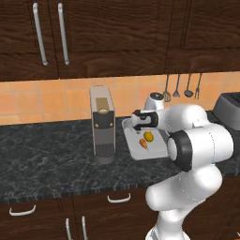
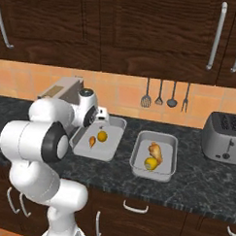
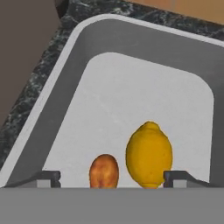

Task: Place one lemon and one chicken drumstick in each tupperware on the nearby counter, to pack two identical lunches.

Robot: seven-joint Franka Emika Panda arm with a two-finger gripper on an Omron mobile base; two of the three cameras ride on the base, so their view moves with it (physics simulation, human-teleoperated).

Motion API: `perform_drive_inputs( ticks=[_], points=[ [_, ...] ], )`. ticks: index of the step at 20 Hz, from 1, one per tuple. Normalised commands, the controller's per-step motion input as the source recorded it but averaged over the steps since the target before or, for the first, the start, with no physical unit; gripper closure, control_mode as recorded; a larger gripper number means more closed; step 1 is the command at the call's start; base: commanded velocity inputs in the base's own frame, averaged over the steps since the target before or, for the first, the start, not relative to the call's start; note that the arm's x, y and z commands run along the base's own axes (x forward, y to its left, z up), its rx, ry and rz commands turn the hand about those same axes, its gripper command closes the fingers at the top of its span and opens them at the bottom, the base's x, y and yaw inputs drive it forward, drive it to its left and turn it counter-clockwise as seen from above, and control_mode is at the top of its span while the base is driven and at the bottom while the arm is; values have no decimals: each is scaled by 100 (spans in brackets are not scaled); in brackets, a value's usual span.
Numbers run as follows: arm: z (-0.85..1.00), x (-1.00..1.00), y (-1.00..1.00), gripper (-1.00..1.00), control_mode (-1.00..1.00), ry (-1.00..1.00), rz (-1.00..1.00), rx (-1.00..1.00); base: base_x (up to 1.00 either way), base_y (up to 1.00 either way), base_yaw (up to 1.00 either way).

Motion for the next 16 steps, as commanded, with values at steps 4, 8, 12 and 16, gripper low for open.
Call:
perform_drive_inputs(
  ticks=[4,8,12,16],
  points=[
    [76,-97,-50,-100,-100,-26,0,15,0,0,0],
    [91,-100,-76,-100,-100,-43,0,23,0,0,0],
    [89,-100,-97,-100,-100,-39,0,29,0,0,0],
    [78,-100,-100,-100,-100,-35,0,31,0,0,0]
  ],
)
